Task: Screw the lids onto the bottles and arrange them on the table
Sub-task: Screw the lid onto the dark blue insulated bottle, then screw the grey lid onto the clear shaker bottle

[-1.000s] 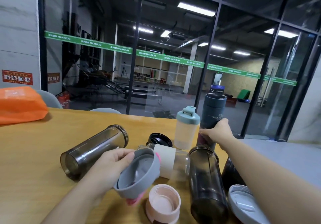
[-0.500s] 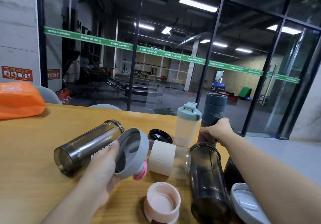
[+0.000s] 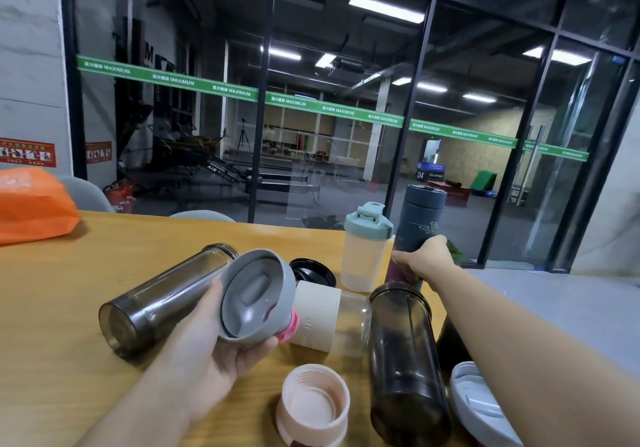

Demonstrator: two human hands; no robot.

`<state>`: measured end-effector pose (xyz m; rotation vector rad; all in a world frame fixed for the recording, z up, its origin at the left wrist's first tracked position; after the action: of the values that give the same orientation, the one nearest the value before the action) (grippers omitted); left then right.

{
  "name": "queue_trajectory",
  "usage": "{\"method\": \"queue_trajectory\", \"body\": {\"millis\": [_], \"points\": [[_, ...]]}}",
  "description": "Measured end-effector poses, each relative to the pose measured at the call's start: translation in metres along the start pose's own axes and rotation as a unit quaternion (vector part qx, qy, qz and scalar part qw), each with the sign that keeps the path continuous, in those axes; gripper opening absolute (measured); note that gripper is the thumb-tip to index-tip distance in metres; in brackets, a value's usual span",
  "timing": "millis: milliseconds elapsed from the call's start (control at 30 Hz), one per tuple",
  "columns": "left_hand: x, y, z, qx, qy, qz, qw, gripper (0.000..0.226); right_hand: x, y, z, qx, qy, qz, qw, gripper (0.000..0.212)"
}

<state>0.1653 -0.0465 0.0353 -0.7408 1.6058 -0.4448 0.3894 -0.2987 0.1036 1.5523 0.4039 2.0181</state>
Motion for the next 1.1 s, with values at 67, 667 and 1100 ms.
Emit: {"method": "queue_trajectory", "body": {"millis": [67, 667, 1100], "points": [[0.002, -0.003, -0.001, 0.013, 0.007, -0.002, 1.000, 0.044, 0.000, -0.001, -0.001, -0.001, -0.001, 0.020, 1.000, 0.075], [0.008, -0.018, -0.011, 0.058, 0.071, -0.021, 0.996, 0.052, 0.042, 0.032, -0.089, 0.012, 0.089, 0.073, 0.993, 0.084], [0.004, -0.014, -0.010, 0.029, 0.040, -0.037, 0.998, 0.044, 0.030, 0.018, -0.209, 0.000, 0.203, -0.113, 0.973, 0.092]]}}
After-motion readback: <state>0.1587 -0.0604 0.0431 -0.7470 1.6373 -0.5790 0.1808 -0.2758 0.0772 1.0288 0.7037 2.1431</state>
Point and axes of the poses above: each hand's wrist, its own z-axis towards the middle knuckle, its own y-axis out of the back of the hand, x = y × z, the point moved 6 cm from there along z, towards the middle knuckle, and after that the axes turned 10 degrees about y, right-handed, at the moved point
